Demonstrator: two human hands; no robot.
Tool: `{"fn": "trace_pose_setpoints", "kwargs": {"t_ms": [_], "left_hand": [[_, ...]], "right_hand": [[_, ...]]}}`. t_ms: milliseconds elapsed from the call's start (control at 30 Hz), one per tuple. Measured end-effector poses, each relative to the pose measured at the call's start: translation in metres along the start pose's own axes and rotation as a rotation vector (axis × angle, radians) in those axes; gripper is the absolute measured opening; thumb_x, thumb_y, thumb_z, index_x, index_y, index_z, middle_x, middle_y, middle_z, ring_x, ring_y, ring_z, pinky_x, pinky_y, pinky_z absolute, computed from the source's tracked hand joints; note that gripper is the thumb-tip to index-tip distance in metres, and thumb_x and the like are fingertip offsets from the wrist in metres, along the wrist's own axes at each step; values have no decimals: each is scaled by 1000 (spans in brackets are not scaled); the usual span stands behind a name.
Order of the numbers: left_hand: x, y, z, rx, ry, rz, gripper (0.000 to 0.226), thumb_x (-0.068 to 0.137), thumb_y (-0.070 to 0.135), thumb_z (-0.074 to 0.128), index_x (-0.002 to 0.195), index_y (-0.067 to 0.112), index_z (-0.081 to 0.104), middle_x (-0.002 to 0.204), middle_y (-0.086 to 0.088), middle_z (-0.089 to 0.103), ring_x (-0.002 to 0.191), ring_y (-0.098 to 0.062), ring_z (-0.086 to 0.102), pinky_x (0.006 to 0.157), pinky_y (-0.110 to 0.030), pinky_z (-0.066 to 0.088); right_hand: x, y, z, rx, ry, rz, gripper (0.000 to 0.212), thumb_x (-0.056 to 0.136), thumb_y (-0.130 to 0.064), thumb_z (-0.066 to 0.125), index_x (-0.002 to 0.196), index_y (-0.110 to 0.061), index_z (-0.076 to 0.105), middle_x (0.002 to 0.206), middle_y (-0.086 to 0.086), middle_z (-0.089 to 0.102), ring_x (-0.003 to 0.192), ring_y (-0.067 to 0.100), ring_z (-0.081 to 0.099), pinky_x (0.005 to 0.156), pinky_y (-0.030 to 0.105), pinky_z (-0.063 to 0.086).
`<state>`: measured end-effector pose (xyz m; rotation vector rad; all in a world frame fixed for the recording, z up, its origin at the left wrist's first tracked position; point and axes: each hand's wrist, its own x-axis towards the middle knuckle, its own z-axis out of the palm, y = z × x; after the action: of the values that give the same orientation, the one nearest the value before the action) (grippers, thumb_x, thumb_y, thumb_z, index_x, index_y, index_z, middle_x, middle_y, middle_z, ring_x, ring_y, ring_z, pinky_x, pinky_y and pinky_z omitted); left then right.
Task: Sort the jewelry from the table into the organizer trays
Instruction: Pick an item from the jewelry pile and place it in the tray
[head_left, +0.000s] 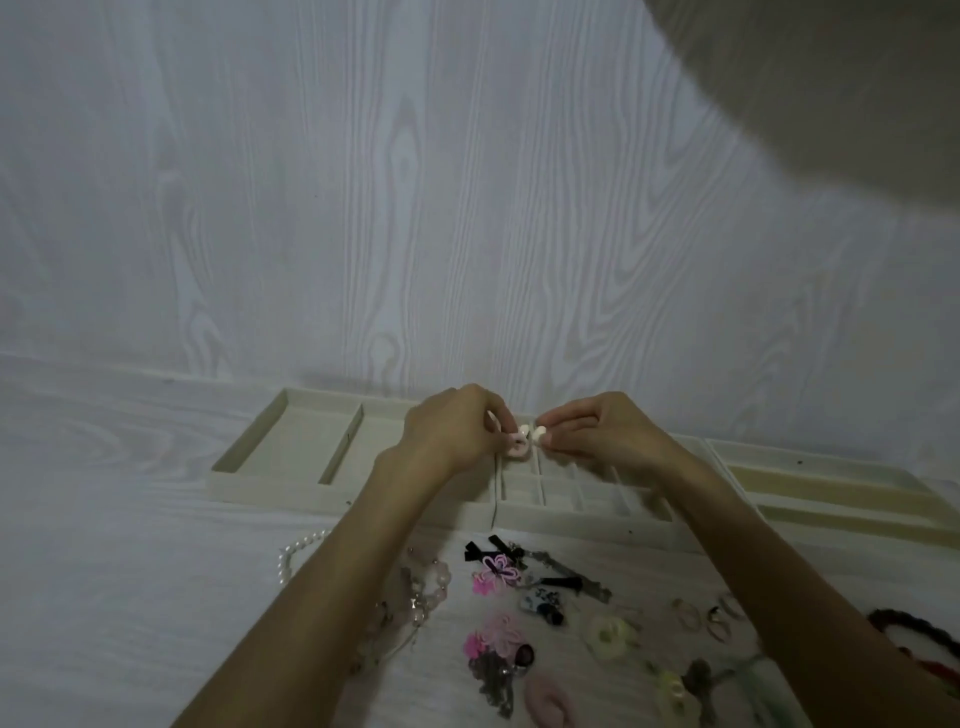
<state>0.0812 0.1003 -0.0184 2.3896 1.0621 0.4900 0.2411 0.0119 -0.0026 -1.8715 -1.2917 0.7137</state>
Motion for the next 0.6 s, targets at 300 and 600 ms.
{"fn": "trace_pose_setpoints", "kwargs": {"t_ms": [300,600], "left_hand": [[-1,5,9,141,50,37,20,79,41,72,98,34,74,105,1,69,103,-16,56,69,-24,37],[-1,5,17,238,133,34,23,82,42,67,96,27,76,95,1,64,105,-20,46,73,-29,38]], "right_hand": [[5,-8,2,-314,-117,-143,20,78,-11,74,99,-14,74,85,3,73,73,2,64,79,19,51],[12,-18,15,-578,-28,-136,18,75,-21,77,92,-26,76,85,-3,71,82,13,65,76,28,52]]}}
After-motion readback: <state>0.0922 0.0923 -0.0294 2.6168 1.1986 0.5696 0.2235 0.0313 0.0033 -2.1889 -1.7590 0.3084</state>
